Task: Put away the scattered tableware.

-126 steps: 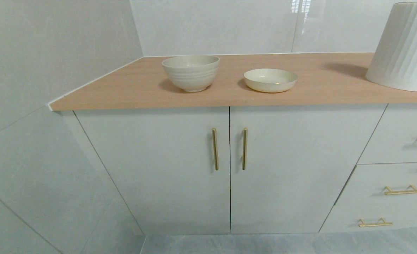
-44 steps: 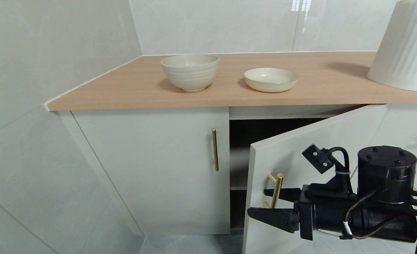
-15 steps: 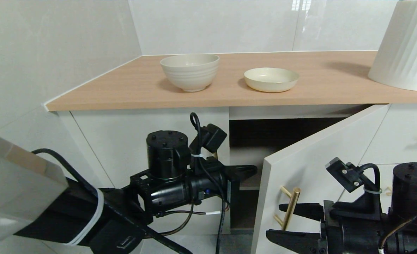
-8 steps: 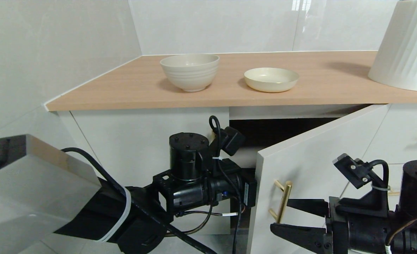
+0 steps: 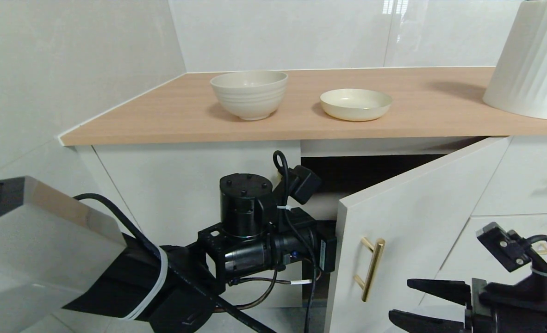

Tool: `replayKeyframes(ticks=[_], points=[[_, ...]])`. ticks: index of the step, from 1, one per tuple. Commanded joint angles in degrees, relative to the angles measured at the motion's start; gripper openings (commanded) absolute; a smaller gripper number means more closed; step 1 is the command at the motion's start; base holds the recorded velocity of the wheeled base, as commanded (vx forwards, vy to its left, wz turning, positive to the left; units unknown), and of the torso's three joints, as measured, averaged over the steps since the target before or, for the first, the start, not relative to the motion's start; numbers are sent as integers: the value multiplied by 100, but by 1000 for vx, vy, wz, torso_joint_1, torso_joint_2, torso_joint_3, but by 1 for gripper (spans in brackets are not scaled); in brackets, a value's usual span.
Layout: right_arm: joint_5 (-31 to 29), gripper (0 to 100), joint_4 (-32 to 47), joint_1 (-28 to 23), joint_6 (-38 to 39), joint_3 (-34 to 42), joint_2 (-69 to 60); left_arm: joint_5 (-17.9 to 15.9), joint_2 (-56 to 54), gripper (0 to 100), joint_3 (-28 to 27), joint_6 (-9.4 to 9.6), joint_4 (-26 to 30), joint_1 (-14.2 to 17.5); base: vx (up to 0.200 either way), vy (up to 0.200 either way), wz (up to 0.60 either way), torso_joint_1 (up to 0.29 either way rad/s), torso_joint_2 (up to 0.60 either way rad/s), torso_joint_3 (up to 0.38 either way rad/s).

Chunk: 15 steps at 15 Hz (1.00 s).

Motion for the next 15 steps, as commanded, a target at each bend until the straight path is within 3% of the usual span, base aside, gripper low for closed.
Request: replayKeyframes(ticks=[1, 4, 7, 13, 15], points=[[-58, 100, 973, -2, -3, 183, -1194, -4, -125, 0, 26, -1, 0, 2, 0, 0, 0, 0, 0, 0], [-58, 100, 2248, -2, -30, -46, -2187, -4, -99, 0, 35, -1, 0, 2, 0, 0, 0, 0, 0, 0], [-49, 100, 2362, -2, -47, -63, -2161, -4, -63, 0, 17, -10, 0, 2, 0, 0, 0, 0, 0, 0], [-49, 100, 2362, 7, -47, -46, -2178, -13, 86, 0, -150, -10, 8, -7, -200, 0, 0, -2, 1, 2], [-49, 100, 2362, 7, -47, -28, -2213, -13, 209, 0, -317, -10, 17, -16, 0, 0, 0, 0, 0, 0]])
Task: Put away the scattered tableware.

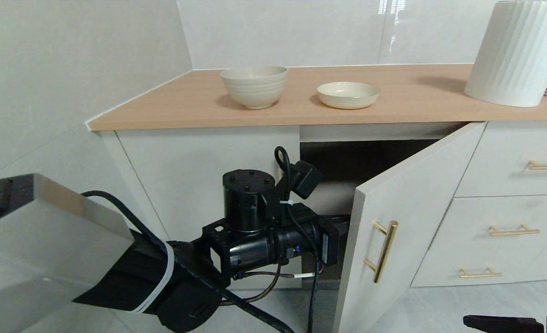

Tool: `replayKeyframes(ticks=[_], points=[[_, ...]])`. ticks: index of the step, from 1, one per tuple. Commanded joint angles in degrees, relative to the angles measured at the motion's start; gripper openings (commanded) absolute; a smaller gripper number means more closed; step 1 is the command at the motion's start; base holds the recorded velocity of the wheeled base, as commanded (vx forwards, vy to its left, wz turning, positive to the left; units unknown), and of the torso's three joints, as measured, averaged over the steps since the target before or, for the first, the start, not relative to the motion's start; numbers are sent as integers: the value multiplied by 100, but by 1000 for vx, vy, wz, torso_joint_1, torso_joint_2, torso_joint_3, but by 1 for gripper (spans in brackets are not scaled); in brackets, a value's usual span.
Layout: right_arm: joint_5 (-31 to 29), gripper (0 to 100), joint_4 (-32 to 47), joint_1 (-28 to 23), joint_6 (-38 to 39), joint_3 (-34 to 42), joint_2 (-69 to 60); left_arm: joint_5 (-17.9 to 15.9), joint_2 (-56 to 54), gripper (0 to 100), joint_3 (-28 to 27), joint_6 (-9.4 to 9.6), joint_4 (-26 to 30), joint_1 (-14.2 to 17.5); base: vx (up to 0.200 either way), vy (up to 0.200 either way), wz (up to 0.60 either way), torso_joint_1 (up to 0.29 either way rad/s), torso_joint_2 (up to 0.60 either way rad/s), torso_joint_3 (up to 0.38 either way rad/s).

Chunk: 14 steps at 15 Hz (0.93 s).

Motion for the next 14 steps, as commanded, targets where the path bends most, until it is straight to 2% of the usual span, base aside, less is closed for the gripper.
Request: replayKeyframes(ticks=[1, 8, 10, 14], points=[[1, 100, -14, 3, -1, 5, -8, -14, 149, 0, -144, -1, 9, -32, 0, 0, 0, 0, 0, 0], [27, 100, -5, 3, -1, 14, 1, -14, 421, 0, -434, -10, 27, -32, 0, 0, 0, 0, 0, 0], [27, 100, -5, 3, -1, 23, 9, -5, 527, 0, -618, -80, 88, -32, 0, 0, 0, 0, 0, 0], [45, 100, -5, 3, -1, 49, -17, 4, 553, 0, -952, -80, 563, -120, -200, 0, 0, 10, 1, 0]])
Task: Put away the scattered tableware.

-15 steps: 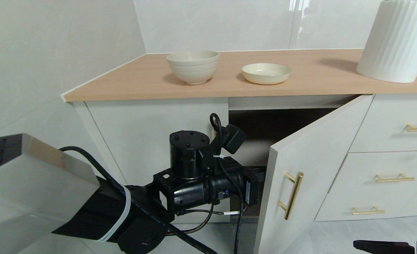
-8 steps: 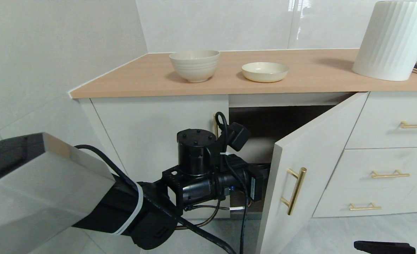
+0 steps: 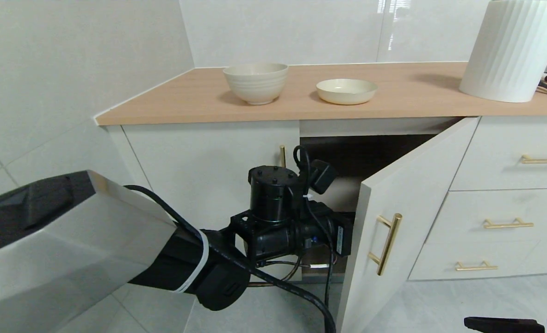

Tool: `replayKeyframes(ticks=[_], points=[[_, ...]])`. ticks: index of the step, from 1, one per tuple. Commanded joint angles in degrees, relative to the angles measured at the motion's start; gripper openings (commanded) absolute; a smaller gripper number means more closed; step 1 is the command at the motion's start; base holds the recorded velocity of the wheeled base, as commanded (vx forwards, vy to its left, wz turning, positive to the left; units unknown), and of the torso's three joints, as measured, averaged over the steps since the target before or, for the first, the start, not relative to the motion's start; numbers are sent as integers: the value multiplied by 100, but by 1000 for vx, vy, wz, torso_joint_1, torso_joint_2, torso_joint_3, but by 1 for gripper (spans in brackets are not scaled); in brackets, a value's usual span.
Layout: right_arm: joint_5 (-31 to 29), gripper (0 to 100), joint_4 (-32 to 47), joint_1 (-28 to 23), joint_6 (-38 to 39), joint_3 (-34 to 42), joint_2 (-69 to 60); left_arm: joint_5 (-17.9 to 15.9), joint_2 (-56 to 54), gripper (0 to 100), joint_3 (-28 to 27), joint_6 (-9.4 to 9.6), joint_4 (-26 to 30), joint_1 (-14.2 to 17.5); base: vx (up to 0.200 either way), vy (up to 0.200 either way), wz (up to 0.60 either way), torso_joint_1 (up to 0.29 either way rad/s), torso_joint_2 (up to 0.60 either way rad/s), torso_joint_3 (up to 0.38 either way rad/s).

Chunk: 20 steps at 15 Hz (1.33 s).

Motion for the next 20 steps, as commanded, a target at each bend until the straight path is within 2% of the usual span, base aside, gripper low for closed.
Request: replayKeyframes(ticks=[1, 4, 7, 10, 11, 13, 14, 15, 17, 19, 20], points=[[8, 100, -8, 3, -1, 19, -3, -34, 35, 0, -150, -1, 46, -81, -200, 0, 0, -2, 2, 7], [175, 100, -8, 3, -291, 115, -91, -25, 334, 0, -598, -1, 222, -160, 0, 0, 0, 0, 0, 0], [263, 100, -8, 12, -317, 159, -99, -8, 879, 0, -1627, -1, 925, -160, 0, 0, 0, 0, 0, 0], [316, 100, -8, 29, -326, 186, -187, 1, 958, 0, -1934, -10, 1136, -318, 0, 0, 0, 0, 0, 0], [465, 100, -8, 47, -335, 230, -257, 10, 941, 0, -1952, -10, 1127, -433, 0, 0, 0, 0, 0, 0], [1353, 100, -8, 65, -660, 502, -635, 124, 782, 0, -1952, -10, 1127, -1136, 0, 0, 0, 0, 0, 0], [1546, 100, -8, 65, -774, 581, -688, 124, 738, 0, -1978, -1, 1118, -1479, 0, 0, 0, 0, 0, 0], [1581, 100, -8, 65, -924, 625, -697, 142, 730, 0, -2040, -1, 1127, -1672, 0, 0, 0, 0, 0, 0], [1634, 100, 1, 65, -1108, 678, -706, 370, 703, 0, -1978, 8, 1083, -1654, 0, 0, 0, 0, 0, 0], [1731, 100, 1, 65, -1100, 669, -635, 792, 475, 0, -1688, -1, 969, -1373, 0, 0, 0, 0, 0, 0], [1731, 100, -8, 65, -1100, 616, -565, 819, 264, 0, -1460, -1, 969, -1171, 0, 0, 0, 0, 0, 0]])
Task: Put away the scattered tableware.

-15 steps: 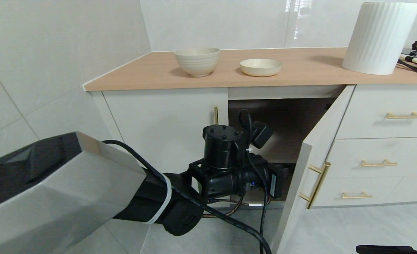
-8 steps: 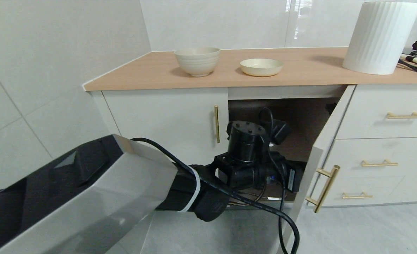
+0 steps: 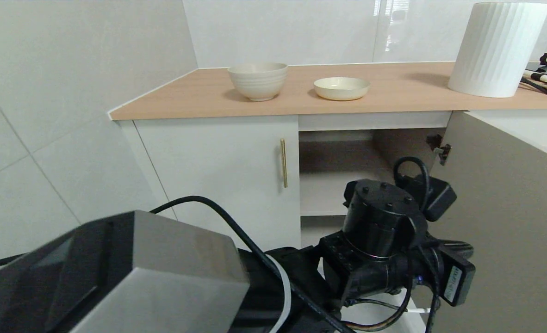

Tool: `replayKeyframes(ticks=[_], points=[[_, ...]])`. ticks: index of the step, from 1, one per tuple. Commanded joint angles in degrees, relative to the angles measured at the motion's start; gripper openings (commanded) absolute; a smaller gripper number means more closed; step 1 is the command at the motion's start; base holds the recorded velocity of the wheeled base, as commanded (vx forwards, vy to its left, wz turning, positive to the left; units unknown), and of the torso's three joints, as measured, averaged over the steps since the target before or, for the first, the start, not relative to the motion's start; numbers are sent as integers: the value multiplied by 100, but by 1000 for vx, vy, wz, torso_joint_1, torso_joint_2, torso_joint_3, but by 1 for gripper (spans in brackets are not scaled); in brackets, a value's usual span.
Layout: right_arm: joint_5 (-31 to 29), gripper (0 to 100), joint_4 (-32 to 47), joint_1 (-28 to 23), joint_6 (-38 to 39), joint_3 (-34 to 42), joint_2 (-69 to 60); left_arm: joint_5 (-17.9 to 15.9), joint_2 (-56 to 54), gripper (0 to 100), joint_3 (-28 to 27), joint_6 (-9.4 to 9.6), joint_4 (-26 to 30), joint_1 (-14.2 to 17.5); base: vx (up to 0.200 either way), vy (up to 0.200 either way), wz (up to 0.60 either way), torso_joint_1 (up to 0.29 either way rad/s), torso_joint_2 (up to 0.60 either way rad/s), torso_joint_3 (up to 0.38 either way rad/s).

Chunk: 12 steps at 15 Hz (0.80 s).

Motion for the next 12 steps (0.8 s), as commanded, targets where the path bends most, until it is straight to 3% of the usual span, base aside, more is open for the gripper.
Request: replayKeyframes(ticks=[1, 2, 3, 4, 5, 7, 9, 12], points=[[-31, 100, -10, 4, 19, -218, 269, 65, -657, 0, 548, -4, -18, 503, 0, 0, 0, 0, 0, 0], [-110, 100, -10, -23, 36, -508, 638, 74, -947, 0, 838, -4, -10, 785, 0, 0, 0, 0, 0, 0], [-127, 100, -10, -23, 36, -526, 673, 74, -973, 0, 856, -4, -10, 811, 0, 0, 0, 0, 0, 0], [-760, 100, -19, -199, 36, -1273, 1727, 215, -1562, 0, 1594, 32, -27, 1505, 0, 0, 0, 0, 0, 0], [-980, 100, -28, -330, 36, -1624, 2141, 303, -1817, 0, 1919, 49, -27, 1831, 0, 0, 0, 0, 0, 0], [-1024, 100, -37, -691, -8, -2582, 3195, 355, -2529, 0, 2746, 49, -27, 2745, 0, 0, 0, 0, 0, 0], [-1024, 100, -19, -840, -8, -3347, 3819, 346, -3170, 0, 3334, 58, -10, 3386, 0, 0, 0, 0, 0, 0], [-1085, 100, 7, -963, 10, -4331, 4540, 338, -3953, 0, 3897, 58, 34, 3896, 0, 0, 0, 0, 0, 0]])
